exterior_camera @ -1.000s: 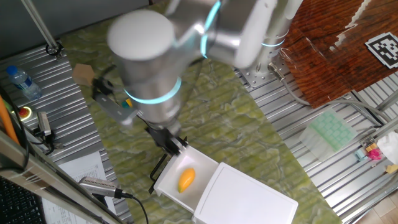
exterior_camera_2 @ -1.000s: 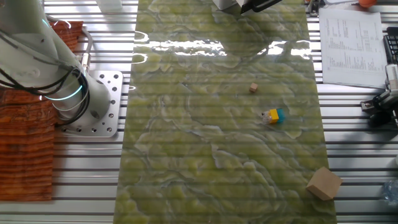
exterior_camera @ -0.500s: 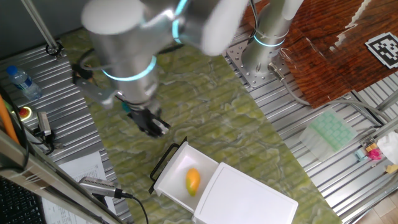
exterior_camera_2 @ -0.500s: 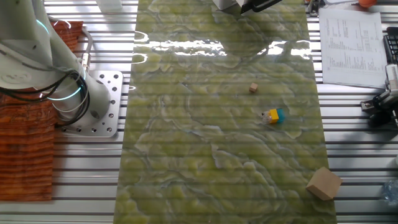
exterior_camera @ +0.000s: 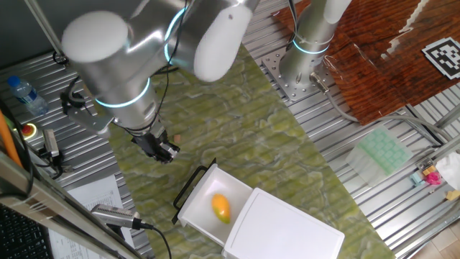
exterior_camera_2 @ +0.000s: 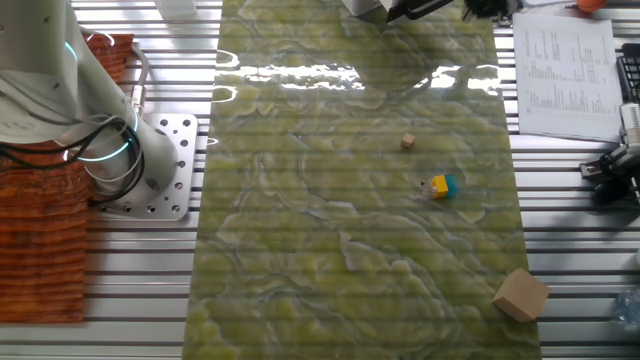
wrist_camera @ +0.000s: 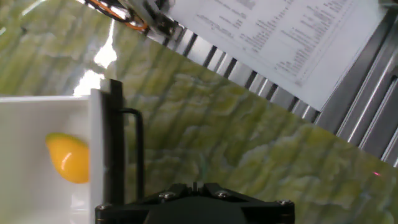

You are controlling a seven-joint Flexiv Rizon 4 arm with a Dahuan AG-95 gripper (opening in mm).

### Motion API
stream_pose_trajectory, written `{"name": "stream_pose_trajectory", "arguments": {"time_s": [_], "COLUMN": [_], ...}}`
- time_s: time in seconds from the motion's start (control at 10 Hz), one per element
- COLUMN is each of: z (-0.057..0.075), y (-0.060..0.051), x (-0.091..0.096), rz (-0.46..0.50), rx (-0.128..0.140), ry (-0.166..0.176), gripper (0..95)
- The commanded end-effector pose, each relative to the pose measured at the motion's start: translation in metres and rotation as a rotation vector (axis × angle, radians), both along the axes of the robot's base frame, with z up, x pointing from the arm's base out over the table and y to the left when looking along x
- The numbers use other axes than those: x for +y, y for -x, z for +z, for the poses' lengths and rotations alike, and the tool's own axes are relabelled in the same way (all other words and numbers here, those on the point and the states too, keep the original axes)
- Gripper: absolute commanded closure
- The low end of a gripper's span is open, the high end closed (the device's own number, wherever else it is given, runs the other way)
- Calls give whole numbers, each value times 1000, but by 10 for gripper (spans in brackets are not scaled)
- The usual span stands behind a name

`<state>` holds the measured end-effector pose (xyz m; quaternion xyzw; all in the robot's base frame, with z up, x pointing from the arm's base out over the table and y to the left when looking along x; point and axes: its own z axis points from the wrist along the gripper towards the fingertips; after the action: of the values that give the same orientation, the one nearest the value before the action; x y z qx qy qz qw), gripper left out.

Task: Put things in the drawer

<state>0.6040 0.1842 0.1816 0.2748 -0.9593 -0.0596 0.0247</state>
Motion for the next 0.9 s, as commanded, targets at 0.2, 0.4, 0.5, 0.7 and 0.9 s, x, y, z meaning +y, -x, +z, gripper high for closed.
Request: {"name": "stream_pose_trajectory", "arguments": {"time_s": [0.2,0.4,0.5,0.7,0.9], "z": [-11,-11,-12,-15,-30], "y": [1,1,1,2,12], "x": [-1,-1,0,2,2], "rz": [19,19,13,10,12], "rx": [63,73,75,76,71], "ry": [-14,-41,-68,-87,-101], "gripper": [950,950,950,950,950]}}
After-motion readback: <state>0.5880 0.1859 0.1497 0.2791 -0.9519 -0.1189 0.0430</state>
